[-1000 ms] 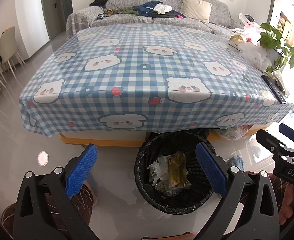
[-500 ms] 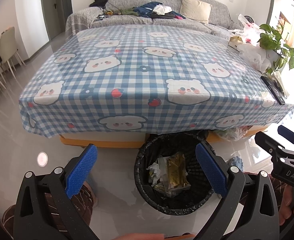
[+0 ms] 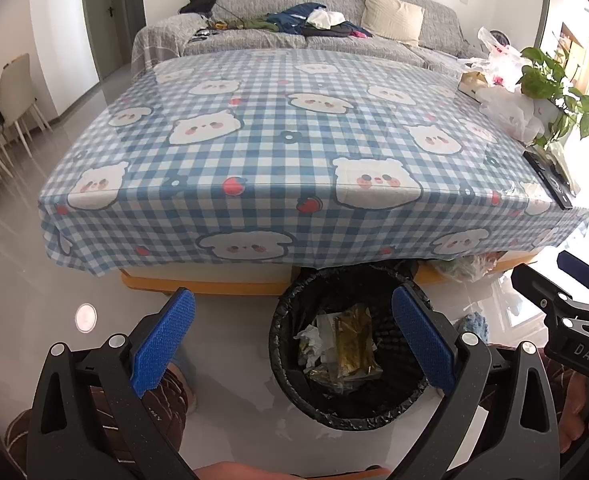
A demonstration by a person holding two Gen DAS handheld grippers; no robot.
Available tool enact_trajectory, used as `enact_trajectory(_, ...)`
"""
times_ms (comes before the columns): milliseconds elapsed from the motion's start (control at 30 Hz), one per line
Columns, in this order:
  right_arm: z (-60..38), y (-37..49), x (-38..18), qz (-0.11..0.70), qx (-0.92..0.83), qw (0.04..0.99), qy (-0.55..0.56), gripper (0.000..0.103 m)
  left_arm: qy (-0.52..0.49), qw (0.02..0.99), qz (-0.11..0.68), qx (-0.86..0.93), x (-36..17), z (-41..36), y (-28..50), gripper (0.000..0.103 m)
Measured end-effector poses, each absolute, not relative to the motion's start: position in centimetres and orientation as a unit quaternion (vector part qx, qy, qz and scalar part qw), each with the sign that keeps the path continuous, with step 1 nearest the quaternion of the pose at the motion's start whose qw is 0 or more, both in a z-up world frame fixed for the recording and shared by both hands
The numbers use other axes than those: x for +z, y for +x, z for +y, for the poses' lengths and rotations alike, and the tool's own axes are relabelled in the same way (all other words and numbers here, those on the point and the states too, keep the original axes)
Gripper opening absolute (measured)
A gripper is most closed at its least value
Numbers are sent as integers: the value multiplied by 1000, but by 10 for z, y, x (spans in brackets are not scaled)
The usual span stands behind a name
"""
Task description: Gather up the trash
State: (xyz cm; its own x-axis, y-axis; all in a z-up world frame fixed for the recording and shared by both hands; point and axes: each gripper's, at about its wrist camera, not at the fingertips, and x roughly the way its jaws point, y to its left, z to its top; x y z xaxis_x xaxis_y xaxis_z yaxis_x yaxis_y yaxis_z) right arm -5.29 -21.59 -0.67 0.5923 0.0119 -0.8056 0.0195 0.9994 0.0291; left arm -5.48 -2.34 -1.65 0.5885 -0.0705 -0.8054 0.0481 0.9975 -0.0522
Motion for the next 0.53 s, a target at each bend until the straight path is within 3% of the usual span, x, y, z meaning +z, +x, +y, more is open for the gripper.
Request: enact_trajectory(533,-217,-53,-6,452,-2,892,18,95,-15,891,452,-29,-16,-22,-55,97)
